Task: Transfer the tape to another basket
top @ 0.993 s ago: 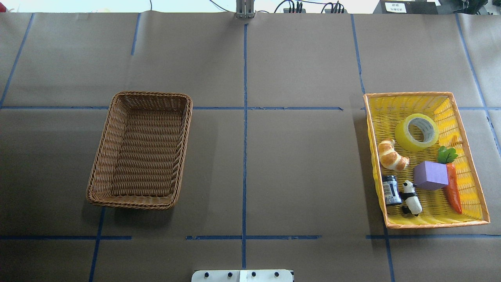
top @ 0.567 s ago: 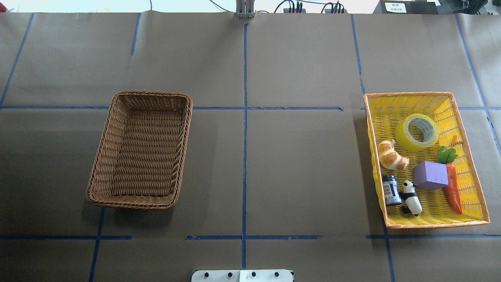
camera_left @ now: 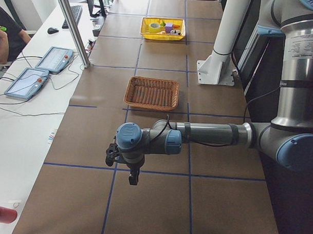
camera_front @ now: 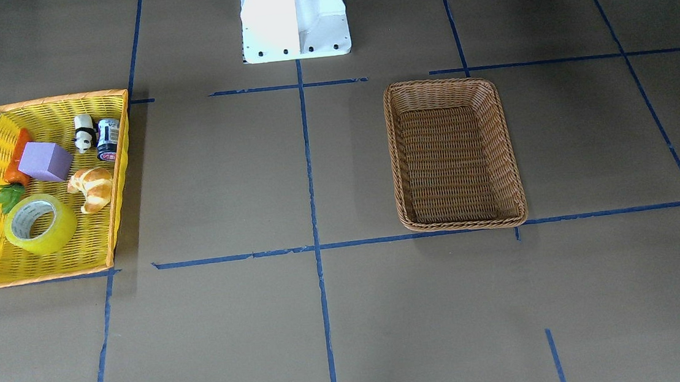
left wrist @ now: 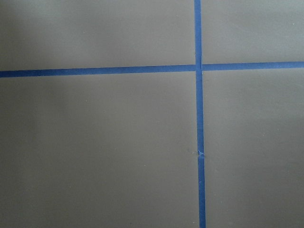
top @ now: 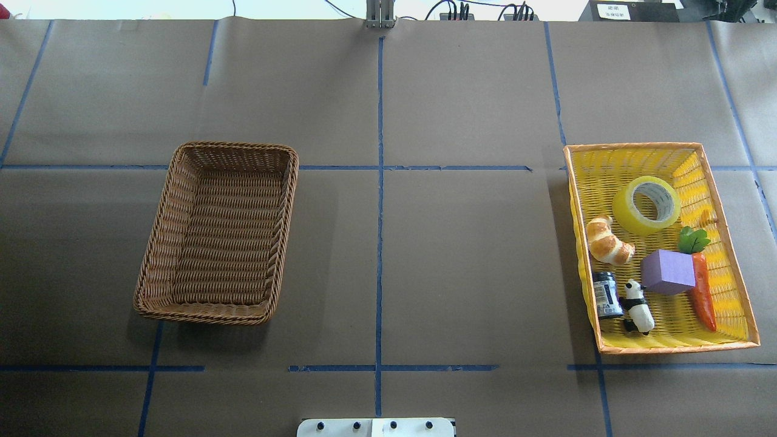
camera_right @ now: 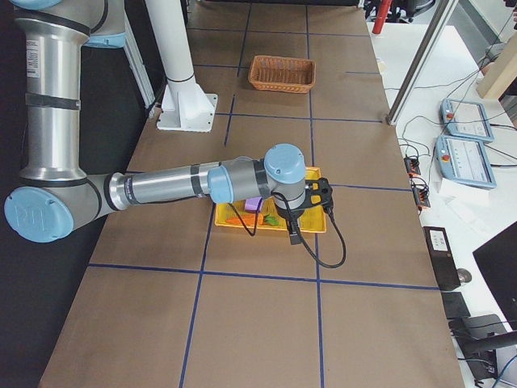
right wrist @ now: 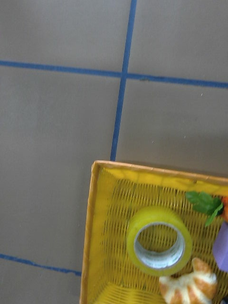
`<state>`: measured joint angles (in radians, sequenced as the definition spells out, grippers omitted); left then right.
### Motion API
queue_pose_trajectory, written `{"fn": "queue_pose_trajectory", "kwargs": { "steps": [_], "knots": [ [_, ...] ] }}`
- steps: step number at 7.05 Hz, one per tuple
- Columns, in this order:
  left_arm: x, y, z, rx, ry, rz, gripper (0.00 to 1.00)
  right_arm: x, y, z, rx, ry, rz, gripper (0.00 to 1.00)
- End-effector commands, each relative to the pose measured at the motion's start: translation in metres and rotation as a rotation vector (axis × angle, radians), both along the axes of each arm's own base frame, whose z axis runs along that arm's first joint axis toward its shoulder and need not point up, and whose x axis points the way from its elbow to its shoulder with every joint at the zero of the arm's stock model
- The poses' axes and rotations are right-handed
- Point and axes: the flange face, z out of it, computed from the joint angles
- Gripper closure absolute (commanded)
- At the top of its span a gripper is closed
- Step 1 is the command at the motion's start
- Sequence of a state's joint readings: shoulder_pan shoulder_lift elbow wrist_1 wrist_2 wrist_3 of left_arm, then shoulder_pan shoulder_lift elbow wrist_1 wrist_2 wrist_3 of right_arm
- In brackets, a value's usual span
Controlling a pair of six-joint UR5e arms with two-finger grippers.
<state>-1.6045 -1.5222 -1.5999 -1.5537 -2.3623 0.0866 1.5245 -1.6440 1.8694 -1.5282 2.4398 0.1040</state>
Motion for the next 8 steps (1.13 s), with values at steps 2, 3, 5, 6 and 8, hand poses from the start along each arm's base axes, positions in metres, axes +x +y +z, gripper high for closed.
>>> {"fn": "queue_pose_trajectory", "kwargs": {
  "steps": [2, 3, 5, 6, 8],
  "knots": [
    [0.0, -0.001, -0.002, 0.004, 0.0, -0.001, 0.0, -0.108, -0.018, -0.045, -0.112, 0.021, 0.008, 0.0],
    [-0.001, -0.001, -0.006, 0.012, 0.003, -0.002, 0.0, -0.124, -0.022, -0.034, -0.103, 0.031, 0.023, 0.0],
    [0.002, -0.001, -0.008, 0.011, 0.035, -0.003, 0.0, -0.17, -0.038, -0.01, -0.1, -0.011, 0.024, 0.0],
    [0.002, -0.001, -0.008, 0.011, 0.035, -0.003, 0.0, -0.193, -0.04, -0.001, -0.101, -0.008, 0.012, 0.0],
    [0.002, -0.001, -0.008, 0.013, 0.036, -0.003, 0.0, -0.221, -0.036, 0.018, -0.114, 0.037, -0.015, 0.0]
  ]
}}
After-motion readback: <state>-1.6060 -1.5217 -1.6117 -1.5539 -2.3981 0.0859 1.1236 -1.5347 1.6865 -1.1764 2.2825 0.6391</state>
